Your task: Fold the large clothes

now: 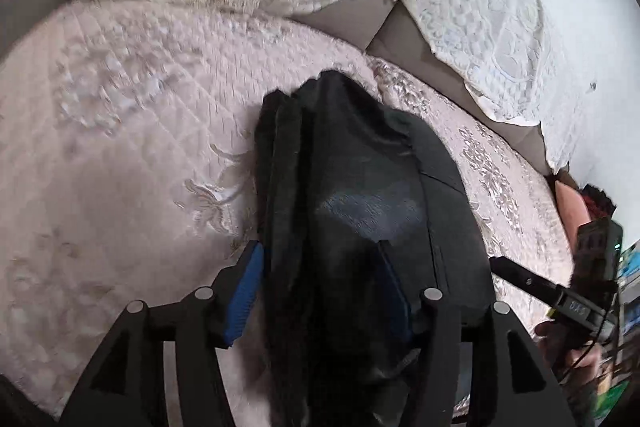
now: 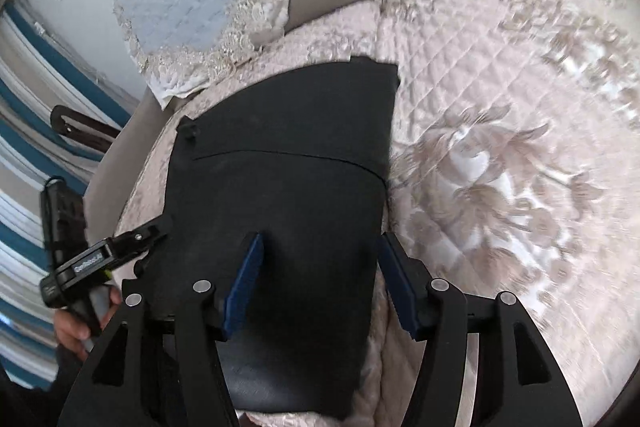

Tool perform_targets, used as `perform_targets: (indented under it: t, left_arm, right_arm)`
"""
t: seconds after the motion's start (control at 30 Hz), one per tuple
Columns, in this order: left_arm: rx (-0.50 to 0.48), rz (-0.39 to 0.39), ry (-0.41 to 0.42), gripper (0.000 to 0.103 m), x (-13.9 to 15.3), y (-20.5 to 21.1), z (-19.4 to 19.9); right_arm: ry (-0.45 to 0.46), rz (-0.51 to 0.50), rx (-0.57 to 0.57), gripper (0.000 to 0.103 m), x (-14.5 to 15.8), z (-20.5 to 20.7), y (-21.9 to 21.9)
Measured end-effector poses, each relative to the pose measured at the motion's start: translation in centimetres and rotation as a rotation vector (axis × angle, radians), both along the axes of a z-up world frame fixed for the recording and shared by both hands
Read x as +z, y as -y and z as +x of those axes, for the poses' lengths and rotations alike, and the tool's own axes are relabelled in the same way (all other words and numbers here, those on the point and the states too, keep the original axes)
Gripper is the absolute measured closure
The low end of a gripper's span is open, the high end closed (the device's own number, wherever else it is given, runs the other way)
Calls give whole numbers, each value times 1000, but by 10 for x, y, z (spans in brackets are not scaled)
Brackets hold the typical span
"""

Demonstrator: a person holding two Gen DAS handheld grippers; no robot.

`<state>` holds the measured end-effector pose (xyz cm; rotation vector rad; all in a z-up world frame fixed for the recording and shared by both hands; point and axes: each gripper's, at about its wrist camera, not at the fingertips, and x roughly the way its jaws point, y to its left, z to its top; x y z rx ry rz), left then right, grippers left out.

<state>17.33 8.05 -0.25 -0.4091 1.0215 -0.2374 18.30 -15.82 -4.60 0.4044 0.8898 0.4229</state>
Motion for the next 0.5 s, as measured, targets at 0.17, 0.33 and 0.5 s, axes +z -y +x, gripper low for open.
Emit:
perform_targets:
  t: [0.17, 0.33, 0.5]
  left_arm:
    - [20, -97, -43, 35, -20, -7, 1]
    - [3, -102, -32, 34, -22, -6, -1]
    - [-36, -82, -45, 34, -24, 1, 16]
  right_arm:
    - [-22, 76, 15, 35, -10, 8, 3]
    - [-42, 125, 28, 35, -20, 13, 9]
    - [-52, 161, 33, 35, -25, 19, 7]
